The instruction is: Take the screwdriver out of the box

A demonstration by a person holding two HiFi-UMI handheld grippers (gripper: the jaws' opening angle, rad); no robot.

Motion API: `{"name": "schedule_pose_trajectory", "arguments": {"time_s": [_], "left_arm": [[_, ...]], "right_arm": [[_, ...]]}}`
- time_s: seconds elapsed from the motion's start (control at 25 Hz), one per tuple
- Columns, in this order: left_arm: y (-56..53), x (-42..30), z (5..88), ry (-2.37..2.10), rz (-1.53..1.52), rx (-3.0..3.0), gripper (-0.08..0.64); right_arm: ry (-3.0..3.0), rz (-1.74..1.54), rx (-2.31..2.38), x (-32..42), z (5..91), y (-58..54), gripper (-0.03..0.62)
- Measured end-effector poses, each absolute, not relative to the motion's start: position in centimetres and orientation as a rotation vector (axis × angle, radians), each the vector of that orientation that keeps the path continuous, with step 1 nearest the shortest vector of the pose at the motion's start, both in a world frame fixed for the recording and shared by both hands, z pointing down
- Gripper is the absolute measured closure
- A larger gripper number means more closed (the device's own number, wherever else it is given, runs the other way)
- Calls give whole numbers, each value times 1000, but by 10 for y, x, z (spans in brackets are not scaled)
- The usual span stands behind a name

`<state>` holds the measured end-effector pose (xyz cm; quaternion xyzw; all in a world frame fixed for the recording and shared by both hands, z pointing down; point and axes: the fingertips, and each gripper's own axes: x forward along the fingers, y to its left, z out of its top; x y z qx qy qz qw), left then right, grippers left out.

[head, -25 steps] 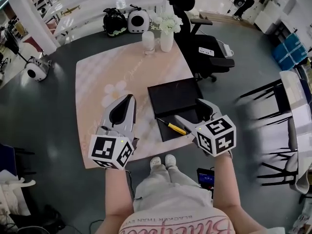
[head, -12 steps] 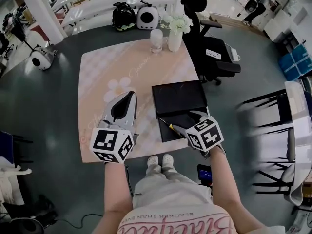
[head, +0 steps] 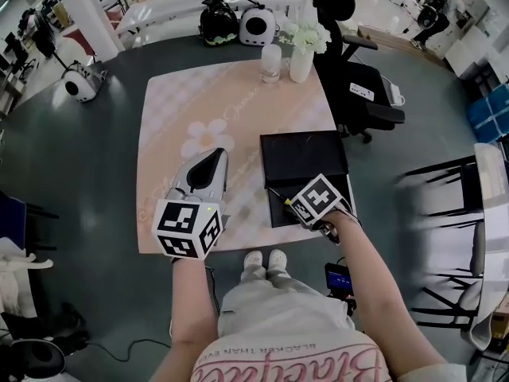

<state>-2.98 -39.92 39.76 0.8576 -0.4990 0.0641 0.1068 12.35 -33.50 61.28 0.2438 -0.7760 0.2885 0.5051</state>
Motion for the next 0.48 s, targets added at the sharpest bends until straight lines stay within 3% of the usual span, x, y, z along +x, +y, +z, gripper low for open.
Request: {"name": "schedule_pose_trajectory", "arguments": {"time_s": [0.48], "left_arm": [[-389, -68, 395, -1586, 157, 2451, 551]], "right_arm": [[-1681, 452, 465, 115, 656, -338, 380]]}}
